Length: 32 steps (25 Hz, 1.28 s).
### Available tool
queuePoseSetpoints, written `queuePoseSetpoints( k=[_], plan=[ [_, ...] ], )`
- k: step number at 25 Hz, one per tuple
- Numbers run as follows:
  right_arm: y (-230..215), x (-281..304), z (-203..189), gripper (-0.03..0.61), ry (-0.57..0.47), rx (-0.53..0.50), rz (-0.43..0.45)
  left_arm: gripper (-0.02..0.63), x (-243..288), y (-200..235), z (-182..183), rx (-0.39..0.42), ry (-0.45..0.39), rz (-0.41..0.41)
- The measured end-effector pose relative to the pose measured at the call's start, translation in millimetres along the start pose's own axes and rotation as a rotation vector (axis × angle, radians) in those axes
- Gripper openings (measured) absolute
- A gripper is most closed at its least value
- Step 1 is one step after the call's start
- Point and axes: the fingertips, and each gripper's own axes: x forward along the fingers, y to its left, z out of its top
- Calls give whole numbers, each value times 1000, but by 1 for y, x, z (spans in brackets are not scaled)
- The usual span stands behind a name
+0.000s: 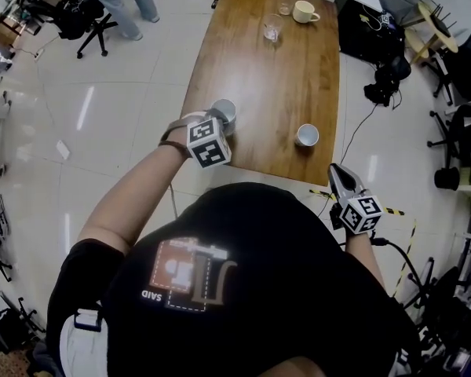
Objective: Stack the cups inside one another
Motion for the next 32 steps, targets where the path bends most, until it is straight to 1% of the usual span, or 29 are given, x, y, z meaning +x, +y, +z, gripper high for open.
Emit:
queuePoseSetpoints(
  k=[4, 8, 18, 21, 24, 27, 29, 32],
  plan=[
    [8, 7, 5, 26, 5, -8, 12, 12, 7, 2, -27, 2, 52, -17],
    [11, 6, 3, 26, 7, -8, 0, 12, 14, -3, -39, 10, 66, -33],
    [5, -9, -5, 26, 12, 11, -41, 12, 22, -20, -17, 57, 32, -91],
    [3, -11, -6, 26, 11, 14, -47, 12, 24, -25, -16, 71, 39, -103],
    [2, -13, -9, 25, 12, 14, -46, 13, 32, -28, -22, 80, 64, -109],
    [3, -14, -8, 26, 15, 12, -41, 14, 40, -27, -29, 63, 84, -101],
    [3, -13, -7, 26, 14, 11, -39, 14, 43, -27, -31, 33, 75, -106],
    [3, -11, -8, 26, 13, 7, -29, 52, 40, -26, -30, -22, 46, -106]
  ],
)
